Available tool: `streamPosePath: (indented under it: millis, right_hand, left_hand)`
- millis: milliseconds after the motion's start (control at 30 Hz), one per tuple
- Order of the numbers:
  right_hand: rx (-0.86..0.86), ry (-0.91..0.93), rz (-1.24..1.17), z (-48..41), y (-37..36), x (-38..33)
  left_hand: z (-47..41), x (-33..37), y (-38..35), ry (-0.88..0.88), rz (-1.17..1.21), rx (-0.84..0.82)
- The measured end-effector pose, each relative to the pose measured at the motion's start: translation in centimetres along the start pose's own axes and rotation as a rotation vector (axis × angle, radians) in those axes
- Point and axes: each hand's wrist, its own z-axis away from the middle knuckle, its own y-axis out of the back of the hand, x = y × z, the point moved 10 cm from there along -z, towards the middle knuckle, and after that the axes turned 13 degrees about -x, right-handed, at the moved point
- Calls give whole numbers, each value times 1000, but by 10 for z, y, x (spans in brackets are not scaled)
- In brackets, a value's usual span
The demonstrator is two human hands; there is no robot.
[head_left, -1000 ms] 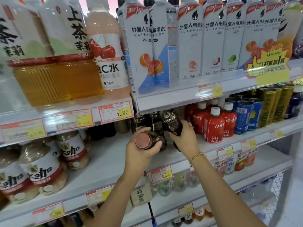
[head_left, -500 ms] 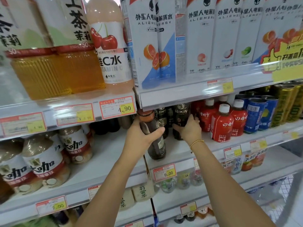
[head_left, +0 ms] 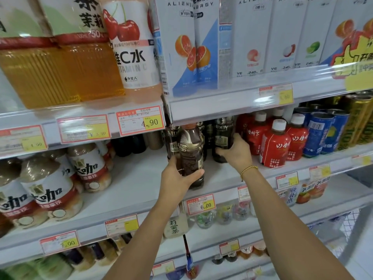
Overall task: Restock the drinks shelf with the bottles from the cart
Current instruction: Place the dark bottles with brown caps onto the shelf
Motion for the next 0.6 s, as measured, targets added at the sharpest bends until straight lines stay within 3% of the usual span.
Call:
streamPosePath:
  millis: [100,367,600]
  right_hand:
    - [-105,14,-188,-4,-9,8]
    - [-198,32,-367,-24,-12,11]
    - [-275,97,-344,-21,-16,0]
  left_hand:
    - [0,-4,0,5,18,-17]
    - [-3,-15,15,16,19,-22]
    - [-3,-22,19,63,81,-35]
